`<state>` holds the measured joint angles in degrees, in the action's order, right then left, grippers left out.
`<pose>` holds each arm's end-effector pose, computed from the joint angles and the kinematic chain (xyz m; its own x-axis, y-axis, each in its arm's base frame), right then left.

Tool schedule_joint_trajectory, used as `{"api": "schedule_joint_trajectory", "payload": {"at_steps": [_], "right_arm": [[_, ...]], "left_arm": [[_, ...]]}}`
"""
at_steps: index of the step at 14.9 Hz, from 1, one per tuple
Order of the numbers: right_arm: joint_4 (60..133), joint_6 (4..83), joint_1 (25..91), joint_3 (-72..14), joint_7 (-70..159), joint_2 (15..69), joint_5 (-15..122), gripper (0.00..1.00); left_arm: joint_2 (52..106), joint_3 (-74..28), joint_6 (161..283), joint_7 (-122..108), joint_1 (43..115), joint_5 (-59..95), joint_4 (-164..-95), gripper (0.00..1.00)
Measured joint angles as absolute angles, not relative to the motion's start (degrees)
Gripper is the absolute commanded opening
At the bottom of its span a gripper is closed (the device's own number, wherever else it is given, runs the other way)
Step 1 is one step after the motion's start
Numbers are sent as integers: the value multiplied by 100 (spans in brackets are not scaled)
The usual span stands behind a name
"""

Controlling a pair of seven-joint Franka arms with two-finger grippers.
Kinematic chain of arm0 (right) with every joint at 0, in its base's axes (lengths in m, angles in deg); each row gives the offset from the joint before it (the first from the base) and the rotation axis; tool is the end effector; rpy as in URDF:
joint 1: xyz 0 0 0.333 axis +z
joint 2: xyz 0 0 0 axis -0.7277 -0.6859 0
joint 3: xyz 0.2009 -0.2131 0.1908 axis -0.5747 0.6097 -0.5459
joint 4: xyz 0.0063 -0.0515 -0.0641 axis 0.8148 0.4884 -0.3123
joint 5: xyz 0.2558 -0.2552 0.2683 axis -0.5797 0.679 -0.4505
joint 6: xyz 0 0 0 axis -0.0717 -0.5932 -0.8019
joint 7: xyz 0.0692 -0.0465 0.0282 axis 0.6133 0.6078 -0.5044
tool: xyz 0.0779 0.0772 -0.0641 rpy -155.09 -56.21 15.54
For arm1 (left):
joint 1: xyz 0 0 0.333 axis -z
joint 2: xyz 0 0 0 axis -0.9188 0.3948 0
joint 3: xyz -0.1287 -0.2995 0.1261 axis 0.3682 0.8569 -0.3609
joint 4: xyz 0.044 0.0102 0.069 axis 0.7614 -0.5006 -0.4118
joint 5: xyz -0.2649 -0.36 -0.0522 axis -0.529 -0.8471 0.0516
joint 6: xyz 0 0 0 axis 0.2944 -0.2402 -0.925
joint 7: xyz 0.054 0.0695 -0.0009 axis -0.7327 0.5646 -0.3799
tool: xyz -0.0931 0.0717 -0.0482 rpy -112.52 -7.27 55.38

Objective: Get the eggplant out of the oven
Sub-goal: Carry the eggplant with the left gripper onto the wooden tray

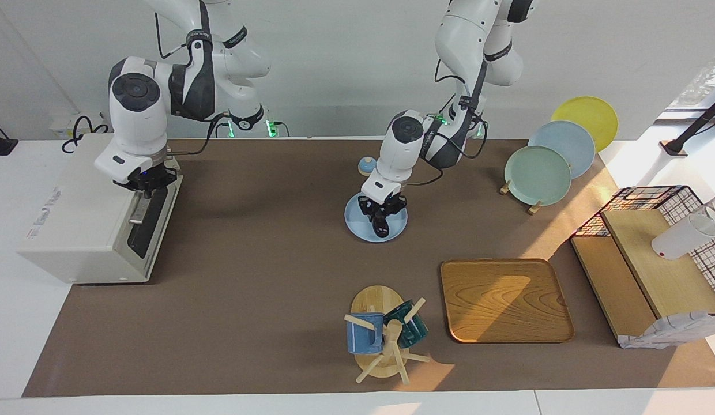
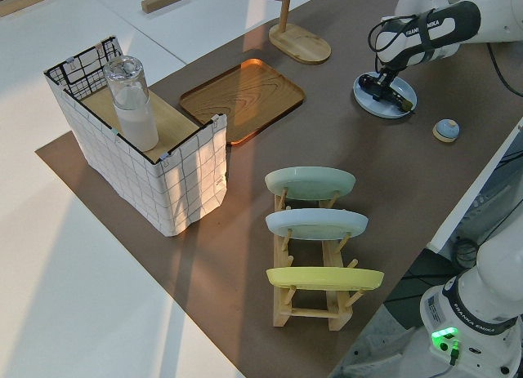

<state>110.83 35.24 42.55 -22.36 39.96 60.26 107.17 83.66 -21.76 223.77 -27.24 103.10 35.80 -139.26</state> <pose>0.5740 -0.0725 0.4520 0.9458 0.2612 -0.1931 0.3123 -0.8948 0.3192 0.4880 -0.4228 0.2855 0.9998 0.0144 0.0136 0.0122 -0.9882 0.1528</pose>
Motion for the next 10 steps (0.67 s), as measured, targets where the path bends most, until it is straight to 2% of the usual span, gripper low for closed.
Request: {"api": "schedule_joint_trajectory", "payload": {"at_steps": [3,4,5,6,7,10], "right_arm": [[10606,2720,4260,-2253,3996,6107,10059,27],[10312,2432,4264,-2279,3995,6139,9885,38],[9979,2127,4267,-2301,3995,6165,9639,54],[9731,1909,4268,-2307,3994,6179,9341,87],[9585,1798,4260,-2304,3994,6179,9010,100],[9471,1783,4263,-2294,4011,6123,8411,100]], "left_arm": [[8225,-2207,22077,-2724,10212,3571,-13752,0],[8180,-2217,21837,-2714,10130,3570,-13583,0],[8143,-2226,21497,-2638,9987,3570,-13317,0],[8128,-2236,21132,-2488,9787,3570,-13000,0],[8132,-2247,20797,-2274,9534,3570,-12682,0],[8296,-2276,20231,-1486,8662,3569,-11905,0]]}}
